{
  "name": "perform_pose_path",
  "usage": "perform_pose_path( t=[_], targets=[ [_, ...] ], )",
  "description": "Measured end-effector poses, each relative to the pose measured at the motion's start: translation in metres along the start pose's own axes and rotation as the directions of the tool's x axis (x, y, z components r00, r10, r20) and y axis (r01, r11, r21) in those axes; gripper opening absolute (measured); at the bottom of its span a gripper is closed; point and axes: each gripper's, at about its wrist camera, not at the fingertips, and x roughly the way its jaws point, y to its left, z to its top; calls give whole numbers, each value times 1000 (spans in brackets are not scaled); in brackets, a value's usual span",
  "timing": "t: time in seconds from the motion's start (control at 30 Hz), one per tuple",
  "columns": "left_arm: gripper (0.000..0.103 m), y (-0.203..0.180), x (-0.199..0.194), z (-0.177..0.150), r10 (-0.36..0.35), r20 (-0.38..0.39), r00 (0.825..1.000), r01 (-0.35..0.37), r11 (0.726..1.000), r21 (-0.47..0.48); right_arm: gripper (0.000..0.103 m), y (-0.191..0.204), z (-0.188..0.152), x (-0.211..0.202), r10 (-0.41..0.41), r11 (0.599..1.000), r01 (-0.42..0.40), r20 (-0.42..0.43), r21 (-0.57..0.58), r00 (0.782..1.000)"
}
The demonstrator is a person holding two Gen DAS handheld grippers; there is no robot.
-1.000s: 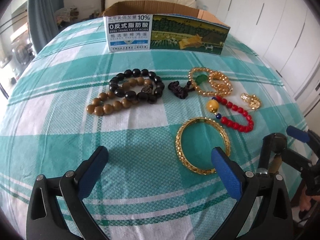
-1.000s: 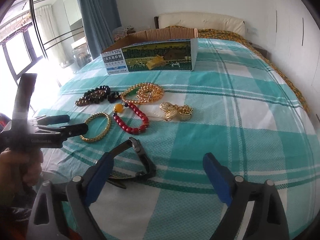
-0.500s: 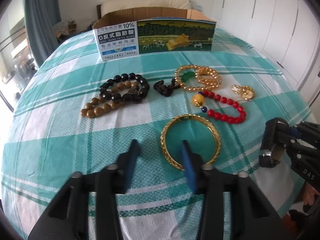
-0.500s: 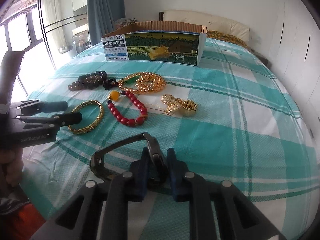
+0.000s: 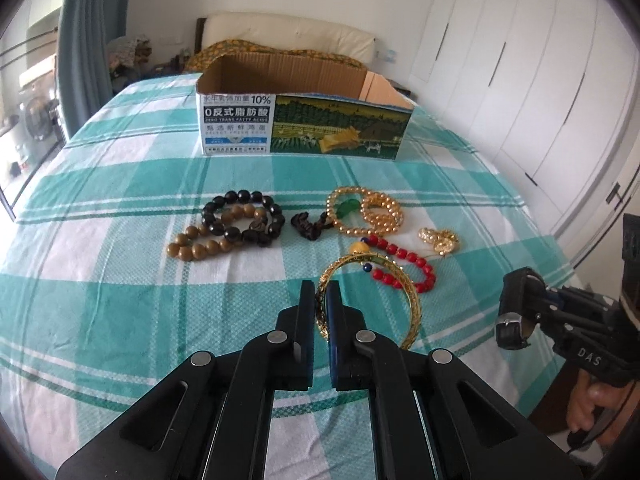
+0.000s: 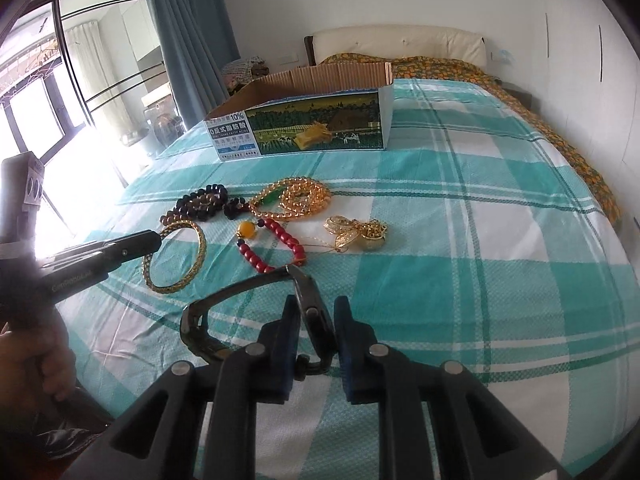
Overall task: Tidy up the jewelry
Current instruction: 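Lower the bangle and watch into the box and open both tools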
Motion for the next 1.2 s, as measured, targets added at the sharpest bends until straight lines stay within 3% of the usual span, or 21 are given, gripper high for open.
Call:
perform_pose_path(
  t=[0.53,0.87,1.0,1.2],
  targets=[
    [3,24,-20,51,-32,75,997,38,997,-73,18,4,41,-3,49,999,-49,11,10,999],
    [3,31,-21,97,-69,100,993,77,995,-69,18,0,74,3,81,997,-81,13,6,997],
    [3,32,-13,130,-87,108,990,93,994,-59,18,-1,103,7,81,996,-81,24,-21,996],
    [3,39,22,194,-84,108,991,91,994,-56,18,-13,182,36,65,997,-63,29,-40,998]
  ],
)
